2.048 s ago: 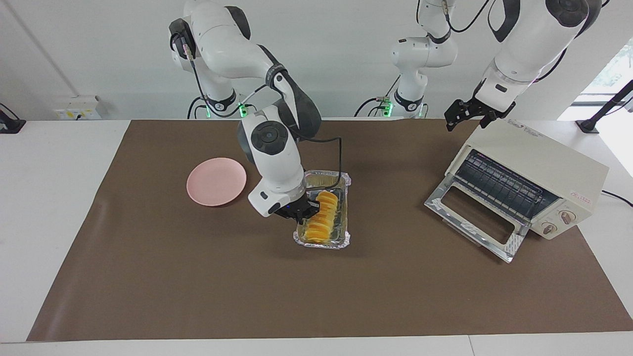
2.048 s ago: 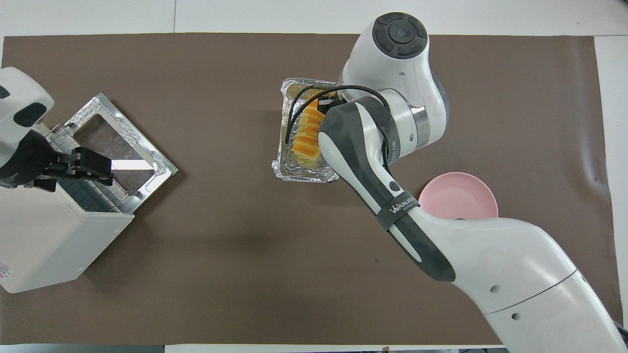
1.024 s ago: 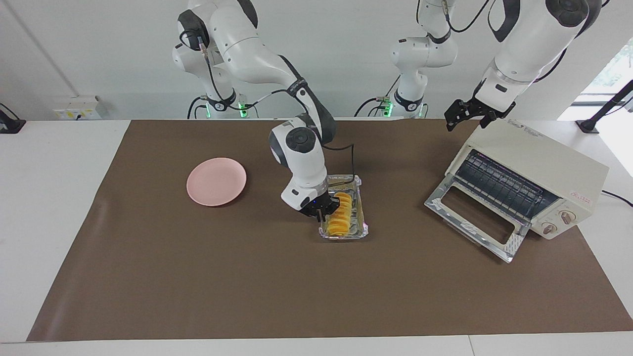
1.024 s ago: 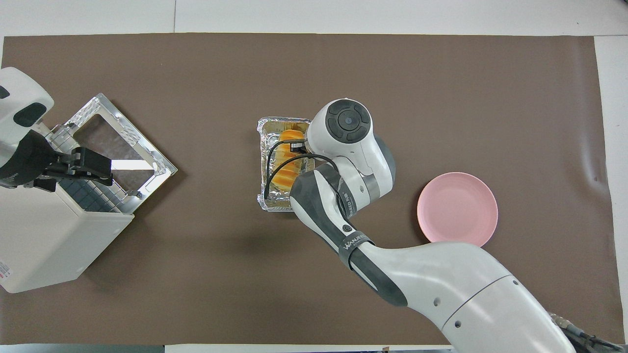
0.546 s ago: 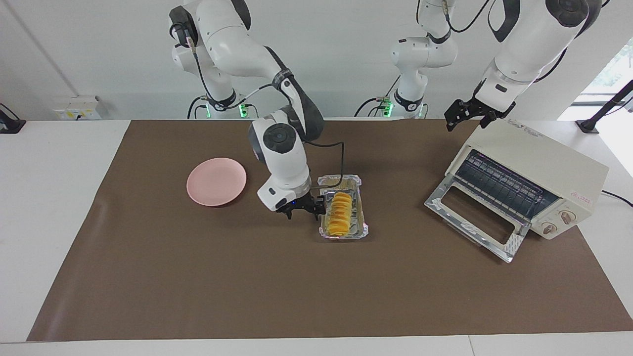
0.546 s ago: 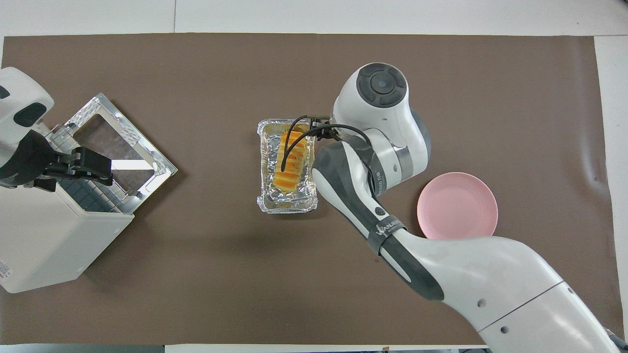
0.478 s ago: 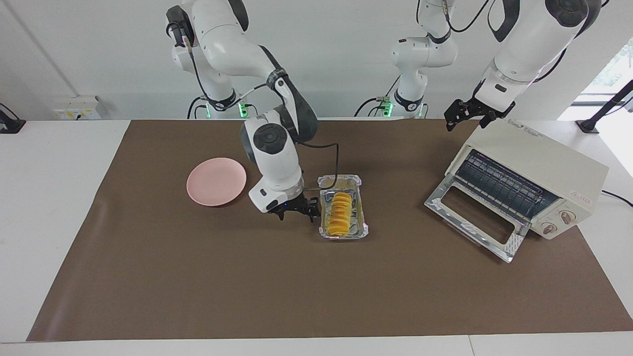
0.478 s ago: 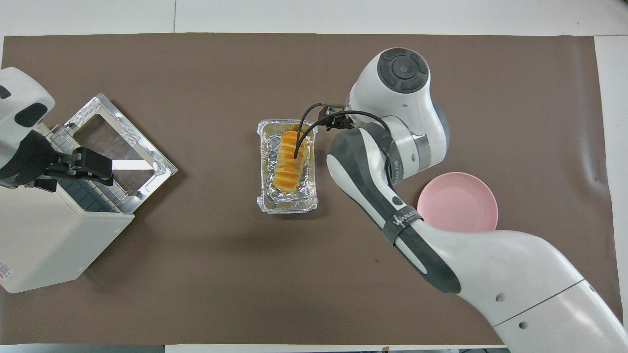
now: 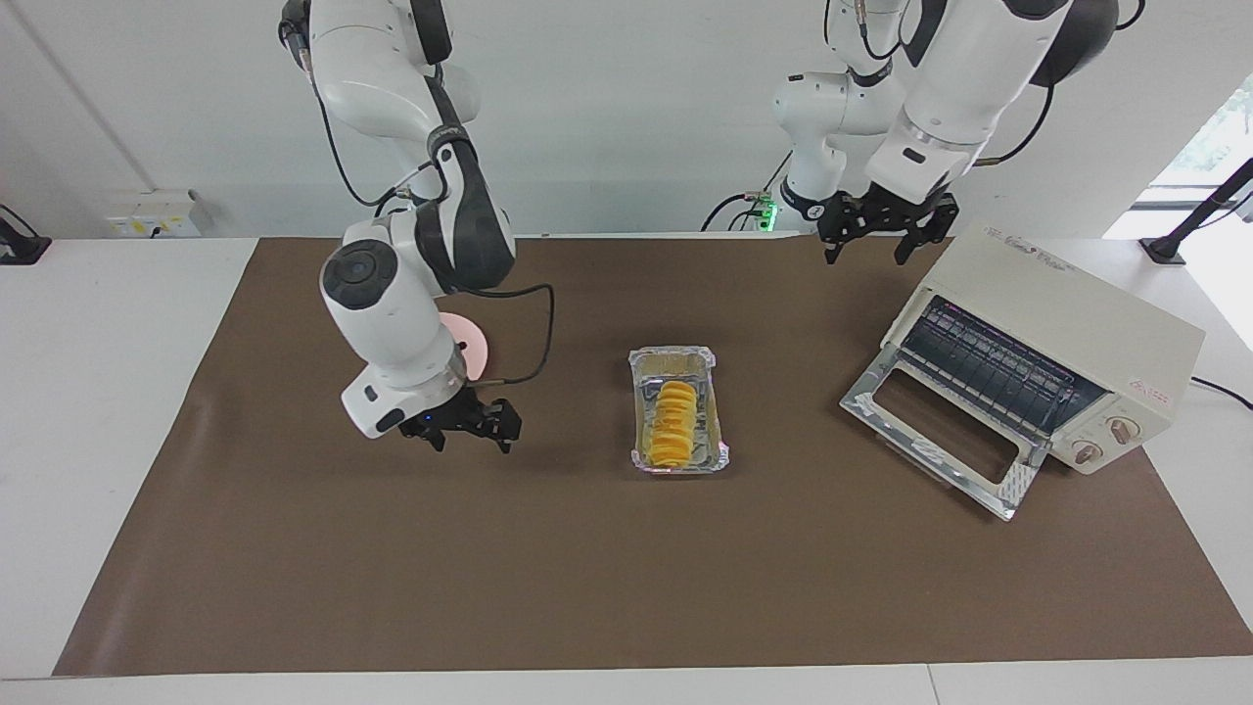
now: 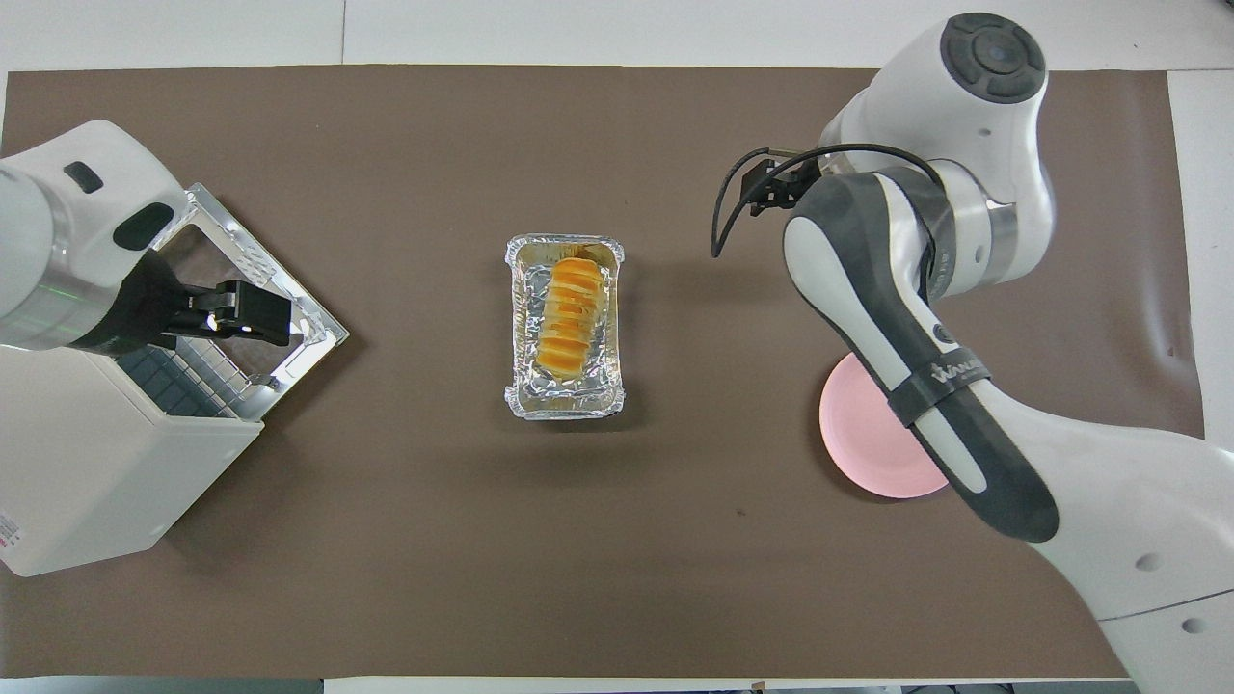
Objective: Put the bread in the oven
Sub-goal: 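Release the tray with the right gripper while the left gripper reaches it, then grasp the foil tray with the left gripper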
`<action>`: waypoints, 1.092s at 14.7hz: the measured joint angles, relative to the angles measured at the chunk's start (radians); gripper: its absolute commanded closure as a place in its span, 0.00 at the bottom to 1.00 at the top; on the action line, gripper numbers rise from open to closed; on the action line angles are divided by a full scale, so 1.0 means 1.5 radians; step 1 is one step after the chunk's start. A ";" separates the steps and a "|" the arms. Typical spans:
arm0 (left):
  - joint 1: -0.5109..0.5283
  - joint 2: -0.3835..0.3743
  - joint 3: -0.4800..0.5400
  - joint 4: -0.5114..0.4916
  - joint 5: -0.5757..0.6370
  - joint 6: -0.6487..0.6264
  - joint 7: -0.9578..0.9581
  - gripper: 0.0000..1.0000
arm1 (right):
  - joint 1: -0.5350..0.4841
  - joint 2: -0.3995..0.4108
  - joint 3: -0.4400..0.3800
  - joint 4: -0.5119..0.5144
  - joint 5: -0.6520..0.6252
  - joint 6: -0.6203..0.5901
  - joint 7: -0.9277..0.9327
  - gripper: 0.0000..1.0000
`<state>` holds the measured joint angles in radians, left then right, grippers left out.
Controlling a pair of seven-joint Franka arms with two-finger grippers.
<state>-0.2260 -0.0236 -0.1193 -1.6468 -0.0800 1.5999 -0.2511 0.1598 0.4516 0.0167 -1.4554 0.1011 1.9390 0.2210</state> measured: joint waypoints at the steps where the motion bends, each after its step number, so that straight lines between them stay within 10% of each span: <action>1: -0.025 0.021 -0.001 0.005 -0.002 0.012 -0.021 0.00 | -0.016 -0.008 0.000 -0.003 -0.001 -0.015 -0.028 0.00; 8: -0.186 0.285 0.002 0.156 0.026 0.127 -0.207 0.00 | -0.142 -0.088 -0.003 -0.025 -0.016 -0.155 -0.244 0.00; 13: -0.249 0.364 0.003 0.167 0.082 0.171 -0.304 0.00 | -0.160 -0.177 -0.002 -0.025 -0.035 -0.206 -0.286 0.00; 16: -0.268 0.388 0.003 0.167 0.089 0.197 -0.341 0.22 | -0.155 -0.231 0.001 -0.027 -0.035 -0.260 -0.286 0.00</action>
<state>-0.6282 0.5577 -0.1142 -1.3956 0.0540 1.8950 -0.7632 -0.0730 0.1046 0.0180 -1.4957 0.0487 1.5495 -0.2080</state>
